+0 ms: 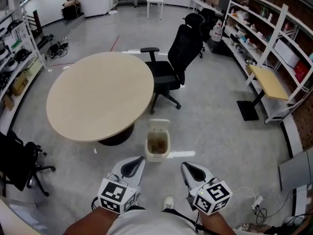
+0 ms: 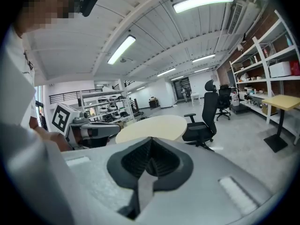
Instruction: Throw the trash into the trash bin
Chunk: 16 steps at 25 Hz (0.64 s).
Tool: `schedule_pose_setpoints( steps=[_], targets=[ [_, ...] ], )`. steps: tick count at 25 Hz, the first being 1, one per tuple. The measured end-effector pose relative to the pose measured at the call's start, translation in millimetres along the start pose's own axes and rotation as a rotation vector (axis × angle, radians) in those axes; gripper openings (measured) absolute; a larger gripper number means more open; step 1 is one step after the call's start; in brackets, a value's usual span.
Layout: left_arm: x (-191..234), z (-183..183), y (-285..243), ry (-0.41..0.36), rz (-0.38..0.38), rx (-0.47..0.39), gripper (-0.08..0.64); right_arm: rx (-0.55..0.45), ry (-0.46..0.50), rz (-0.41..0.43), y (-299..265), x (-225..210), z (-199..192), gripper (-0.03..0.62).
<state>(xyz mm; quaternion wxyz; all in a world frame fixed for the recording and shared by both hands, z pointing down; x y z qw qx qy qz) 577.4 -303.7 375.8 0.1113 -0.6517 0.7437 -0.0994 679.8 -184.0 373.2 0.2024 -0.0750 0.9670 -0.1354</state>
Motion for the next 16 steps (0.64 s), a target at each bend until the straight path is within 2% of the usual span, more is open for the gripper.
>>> schedule_pose_setpoints(
  steps=[16],
  targets=[
    [-1.1, 4.1, -1.7, -0.028, -0.018, 0.001, 0.008, 0.001, 0.015, -0.003, -1.1, -1.5, 2.5, 0.002]
  ],
)
Point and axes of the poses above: the fingertips, and each gripper's own axes: y backward along the fingers, x to its left, z out of its top, the point moved 2 cm from there along y, backward along the fingers, and after that the axes turned 9 degrees about -y, right-handed, at the moved point
